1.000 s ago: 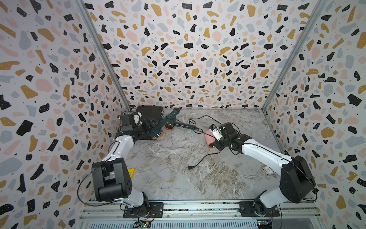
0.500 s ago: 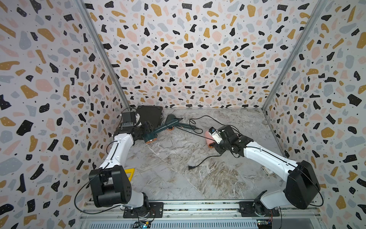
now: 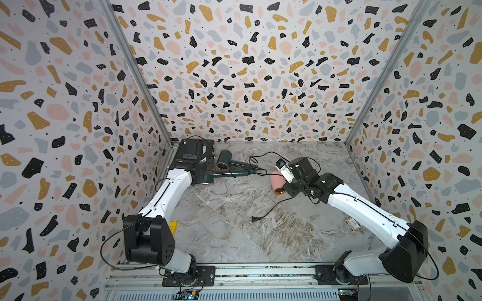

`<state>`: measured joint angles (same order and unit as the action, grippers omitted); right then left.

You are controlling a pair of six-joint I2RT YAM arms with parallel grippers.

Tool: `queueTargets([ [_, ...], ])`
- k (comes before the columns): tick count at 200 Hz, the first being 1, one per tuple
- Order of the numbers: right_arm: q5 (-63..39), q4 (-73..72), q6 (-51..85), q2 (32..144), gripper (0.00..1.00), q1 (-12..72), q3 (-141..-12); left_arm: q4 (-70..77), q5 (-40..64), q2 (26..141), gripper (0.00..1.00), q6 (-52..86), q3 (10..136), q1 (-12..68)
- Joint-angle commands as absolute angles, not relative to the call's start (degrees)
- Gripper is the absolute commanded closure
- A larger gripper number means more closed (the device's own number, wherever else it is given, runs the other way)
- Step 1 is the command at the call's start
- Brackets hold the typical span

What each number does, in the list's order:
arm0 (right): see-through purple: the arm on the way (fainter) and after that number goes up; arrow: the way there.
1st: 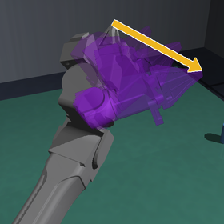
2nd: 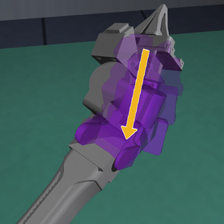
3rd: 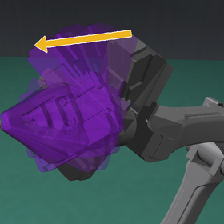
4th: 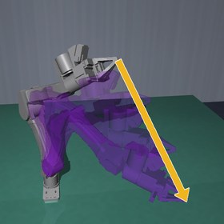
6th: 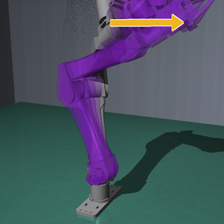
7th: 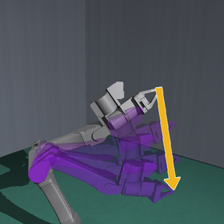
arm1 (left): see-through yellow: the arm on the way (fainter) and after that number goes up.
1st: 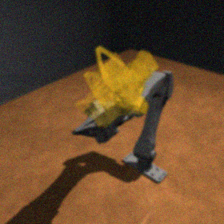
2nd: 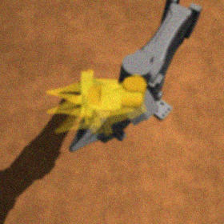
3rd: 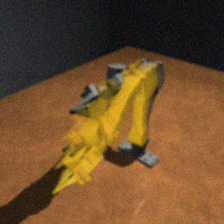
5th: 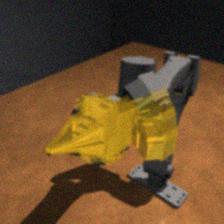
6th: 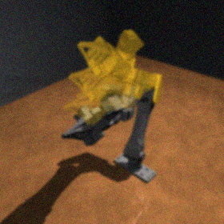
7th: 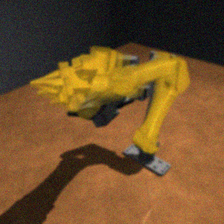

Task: Wrap the cord around the hair dryer
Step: Wrap the power cord around the hair dryer.

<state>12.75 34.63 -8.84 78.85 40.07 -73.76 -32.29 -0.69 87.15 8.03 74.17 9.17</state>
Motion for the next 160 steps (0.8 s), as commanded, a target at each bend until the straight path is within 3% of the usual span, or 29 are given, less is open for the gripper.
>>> queueTargets([
  [1, 13.9, 34.3, -11.6, 78.9, 1.00, 40.3, -78.4, -34.3, 2.8, 88.2, 1.00, 3.4, 77.5, 12.5],
  [97, 12.9, 32.1, -17.7, 90.0, 1.00, 36.1, -91.4, -38.9, 20.7, 87.1, 1.00, -3.3, 79.1, 16.9],
  [160, 10.2, 28.6, -13.9, 92.9, 1.00, 29.5, -84.9, -33.7, 35.2, 82.0, 1.00, -1.3, 76.9, 16.3],
])
